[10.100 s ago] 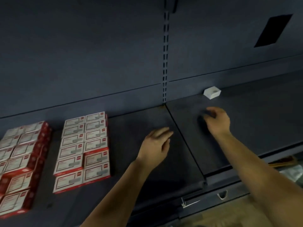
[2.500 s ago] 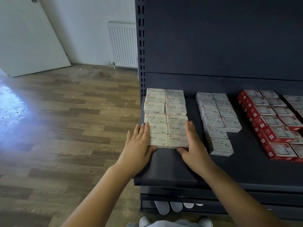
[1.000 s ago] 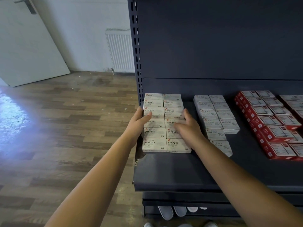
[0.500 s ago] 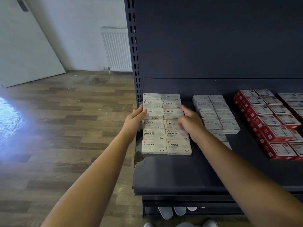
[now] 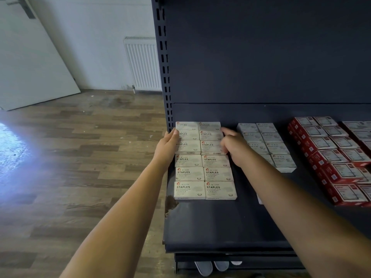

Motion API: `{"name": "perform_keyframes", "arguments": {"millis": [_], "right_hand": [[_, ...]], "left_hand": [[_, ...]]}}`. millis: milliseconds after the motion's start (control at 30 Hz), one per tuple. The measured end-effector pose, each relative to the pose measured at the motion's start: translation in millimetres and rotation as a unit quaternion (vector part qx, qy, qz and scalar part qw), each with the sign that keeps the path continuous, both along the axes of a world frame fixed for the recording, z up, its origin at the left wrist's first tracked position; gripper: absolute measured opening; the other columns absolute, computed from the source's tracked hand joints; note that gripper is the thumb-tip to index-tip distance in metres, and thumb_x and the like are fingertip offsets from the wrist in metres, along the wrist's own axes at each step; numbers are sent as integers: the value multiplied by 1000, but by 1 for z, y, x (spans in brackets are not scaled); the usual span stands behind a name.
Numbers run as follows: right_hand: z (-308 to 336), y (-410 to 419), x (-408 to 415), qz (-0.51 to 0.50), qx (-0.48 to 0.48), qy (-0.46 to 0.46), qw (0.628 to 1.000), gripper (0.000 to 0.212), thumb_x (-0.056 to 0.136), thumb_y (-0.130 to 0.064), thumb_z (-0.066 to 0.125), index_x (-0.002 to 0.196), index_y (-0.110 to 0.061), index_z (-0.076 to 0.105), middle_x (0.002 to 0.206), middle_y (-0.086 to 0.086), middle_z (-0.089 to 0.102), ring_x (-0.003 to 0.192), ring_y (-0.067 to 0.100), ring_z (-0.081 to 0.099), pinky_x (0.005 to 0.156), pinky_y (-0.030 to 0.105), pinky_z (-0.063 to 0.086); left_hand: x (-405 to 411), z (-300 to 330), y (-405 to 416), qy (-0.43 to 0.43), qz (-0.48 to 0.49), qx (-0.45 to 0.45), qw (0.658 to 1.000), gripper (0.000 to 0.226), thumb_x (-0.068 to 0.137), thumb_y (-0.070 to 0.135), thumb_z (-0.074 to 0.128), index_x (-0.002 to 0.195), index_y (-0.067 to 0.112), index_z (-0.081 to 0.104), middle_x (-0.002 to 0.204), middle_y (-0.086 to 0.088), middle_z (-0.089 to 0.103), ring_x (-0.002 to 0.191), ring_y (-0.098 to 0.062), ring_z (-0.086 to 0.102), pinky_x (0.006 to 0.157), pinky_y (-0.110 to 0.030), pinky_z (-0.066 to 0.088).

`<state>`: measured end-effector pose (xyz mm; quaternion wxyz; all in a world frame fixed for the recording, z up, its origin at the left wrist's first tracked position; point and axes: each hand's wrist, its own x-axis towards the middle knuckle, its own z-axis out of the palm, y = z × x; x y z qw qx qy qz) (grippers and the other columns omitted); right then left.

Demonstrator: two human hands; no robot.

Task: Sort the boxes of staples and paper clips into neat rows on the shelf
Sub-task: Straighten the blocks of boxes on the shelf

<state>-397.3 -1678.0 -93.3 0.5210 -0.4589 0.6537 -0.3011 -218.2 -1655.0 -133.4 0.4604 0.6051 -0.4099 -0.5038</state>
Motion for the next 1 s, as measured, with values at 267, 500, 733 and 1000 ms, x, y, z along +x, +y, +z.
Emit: {"name": "perform_keyframes", "arguments": {"millis": [267, 500, 733, 1000], "right_hand": [[13, 23, -5, 89, -12, 38, 995, 56, 78, 2, 50, 130, -21, 47, 114, -5, 56, 98, 14, 56, 72, 27, 51], [-16, 55, -16, 62, -59, 32, 996, 66, 84, -6, 49, 144, -25, 30, 126, 0, 55, 97, 13, 57, 69, 24, 52], [-6, 60, -12, 96, -18, 3, 995, 83, 78, 7, 43, 148, -28, 13, 127, -10, 38, 96, 8, 49, 66, 22, 45], [-4, 69, -19, 124, -14, 25, 992, 91, 77, 4, 47, 148, -29, 0, 154, -2, 17, 138, 21, 22, 109, 38, 29]], "left_hand": [[8, 8, 19, -173, -111, -18, 979, 76, 87, 67, 35, 148, 26, 19, 155, 8, 17, 143, -14, 9, 116, -48, 13], [3, -9, 56, -77, -73, -57, 993, 39, 93, 20, 49, 131, 32, 50, 126, 10, 58, 120, -13, 52, 103, -42, 41], [-8, -7, 62, -69, -92, -61, 991, 50, 98, 15, 39, 146, 21, 28, 155, 6, 18, 141, -6, -11, 110, -30, -2], [-5, 5, 69, -139, -115, -13, 984, 67, 90, 36, 45, 148, 20, 18, 155, 7, 9, 142, -9, -11, 116, -45, -3]]}}
